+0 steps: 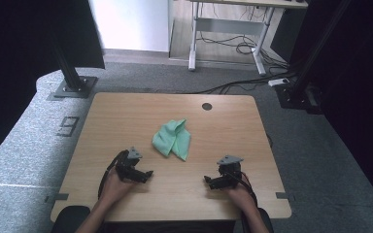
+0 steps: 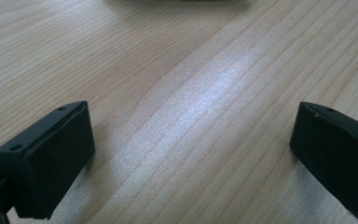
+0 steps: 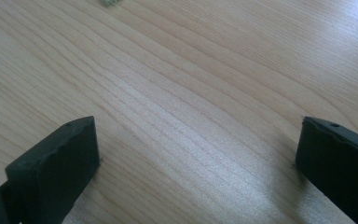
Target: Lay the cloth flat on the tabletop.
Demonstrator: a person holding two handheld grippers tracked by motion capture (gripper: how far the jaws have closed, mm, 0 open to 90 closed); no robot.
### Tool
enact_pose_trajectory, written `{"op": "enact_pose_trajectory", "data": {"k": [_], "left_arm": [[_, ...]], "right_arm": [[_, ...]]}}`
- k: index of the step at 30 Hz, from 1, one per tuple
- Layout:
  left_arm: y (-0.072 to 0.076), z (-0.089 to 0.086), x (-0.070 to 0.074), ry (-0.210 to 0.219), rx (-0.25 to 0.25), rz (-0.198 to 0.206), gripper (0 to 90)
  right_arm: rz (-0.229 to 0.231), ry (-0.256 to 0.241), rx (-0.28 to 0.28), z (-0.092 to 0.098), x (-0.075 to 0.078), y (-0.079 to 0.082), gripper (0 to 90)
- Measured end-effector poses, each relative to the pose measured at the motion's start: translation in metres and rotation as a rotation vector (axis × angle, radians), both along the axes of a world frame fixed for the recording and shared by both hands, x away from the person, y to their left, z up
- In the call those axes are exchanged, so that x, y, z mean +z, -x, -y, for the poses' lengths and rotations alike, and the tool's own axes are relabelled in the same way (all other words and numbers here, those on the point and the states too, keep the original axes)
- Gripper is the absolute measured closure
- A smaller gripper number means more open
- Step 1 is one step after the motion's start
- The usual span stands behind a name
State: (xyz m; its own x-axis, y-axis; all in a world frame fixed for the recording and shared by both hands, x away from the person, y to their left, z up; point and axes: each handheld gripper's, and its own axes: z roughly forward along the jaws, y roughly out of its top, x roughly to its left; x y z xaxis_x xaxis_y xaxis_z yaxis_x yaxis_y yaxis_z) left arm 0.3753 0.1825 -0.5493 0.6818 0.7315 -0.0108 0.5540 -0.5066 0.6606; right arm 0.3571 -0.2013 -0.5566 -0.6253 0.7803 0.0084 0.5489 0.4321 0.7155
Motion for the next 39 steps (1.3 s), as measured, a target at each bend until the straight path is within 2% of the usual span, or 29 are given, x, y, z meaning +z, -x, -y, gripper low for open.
{"op": "enact_pose_trajectory", "data": {"k": [6,11,13,15,21,28,37,39], "left_arm": [[0.000,0.000,0.000,-0.001,0.005,0.002,0.1],[0.000,0.001,0.003,0.001,0.001,-0.003,6.8],[-0.002,0.001,0.005,0.023,-0.006,-0.023,7.5],[-0.002,0.002,0.006,0.034,-0.007,-0.023,10.1],[-0.002,0.004,0.017,0.062,-0.023,0.004,14.3],[-0.006,0.014,0.028,0.057,-0.056,0.037,19.5],[-0.014,0.029,0.037,0.067,-0.095,0.053,28.7],[-0.017,0.034,0.039,0.070,-0.103,0.055,33.0]], "right_arm": [[0.000,0.000,0.000,0.000,0.000,0.000,0.0],[0.000,0.000,0.000,0.000,0.000,0.000,0.0],[0.000,0.000,0.000,0.000,0.000,0.000,0.0],[0.000,0.000,0.000,0.000,0.000,0.000,0.0],[0.000,0.000,0.000,0.000,0.000,0.000,0.0],[0.000,0.000,0.000,0.000,0.000,0.000,0.0],[0.000,0.001,0.000,0.000,0.000,0.000,0.0],[0.000,0.000,0.000,0.000,0.000,0.000,0.0]]}}
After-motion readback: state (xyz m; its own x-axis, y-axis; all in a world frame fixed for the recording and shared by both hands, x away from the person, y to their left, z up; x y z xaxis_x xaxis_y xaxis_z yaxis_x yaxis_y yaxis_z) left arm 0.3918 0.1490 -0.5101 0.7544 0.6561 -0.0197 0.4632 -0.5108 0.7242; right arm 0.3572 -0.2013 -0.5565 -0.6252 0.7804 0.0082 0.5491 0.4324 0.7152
